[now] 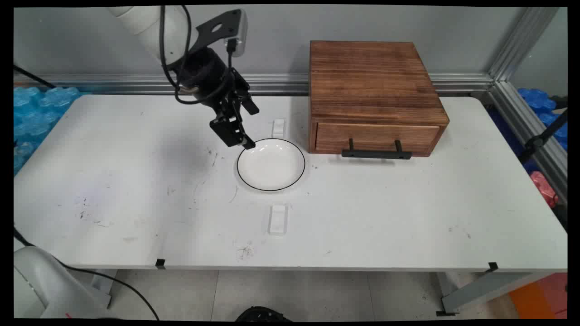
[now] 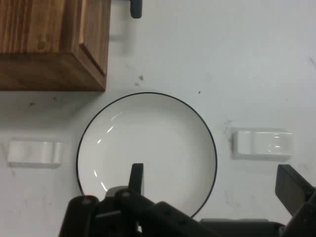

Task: Open the drawer

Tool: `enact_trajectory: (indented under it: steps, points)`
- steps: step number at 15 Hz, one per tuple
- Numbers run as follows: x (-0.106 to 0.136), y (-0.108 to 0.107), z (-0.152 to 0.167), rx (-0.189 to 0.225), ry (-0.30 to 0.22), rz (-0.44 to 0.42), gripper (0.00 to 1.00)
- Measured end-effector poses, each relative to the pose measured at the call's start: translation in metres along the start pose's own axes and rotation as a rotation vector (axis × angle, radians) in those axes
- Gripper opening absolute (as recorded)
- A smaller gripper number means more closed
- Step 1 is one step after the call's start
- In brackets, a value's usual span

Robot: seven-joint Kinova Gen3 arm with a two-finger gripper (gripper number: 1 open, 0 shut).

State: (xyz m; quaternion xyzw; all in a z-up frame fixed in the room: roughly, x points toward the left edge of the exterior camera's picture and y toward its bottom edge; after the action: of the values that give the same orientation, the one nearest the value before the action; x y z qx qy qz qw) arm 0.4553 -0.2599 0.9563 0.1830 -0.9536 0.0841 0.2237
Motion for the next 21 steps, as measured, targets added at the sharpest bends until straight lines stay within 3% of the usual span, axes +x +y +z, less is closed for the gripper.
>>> enact_trajectory:
  steps: [4, 9, 16, 21]
  points:
    - [0.012, -0.004, 0.006, -0.022, 0.068, -0.032, 1.00]
    - [0.056, -0.006, 0.044, -0.018, 0.130, -0.049, 1.00]
    - [0.131, 0.003, 0.131, 0.042, 0.063, -0.014, 1.00]
    - [0.171, 0.002, 0.189, 0.074, 0.003, -0.003, 1.00]
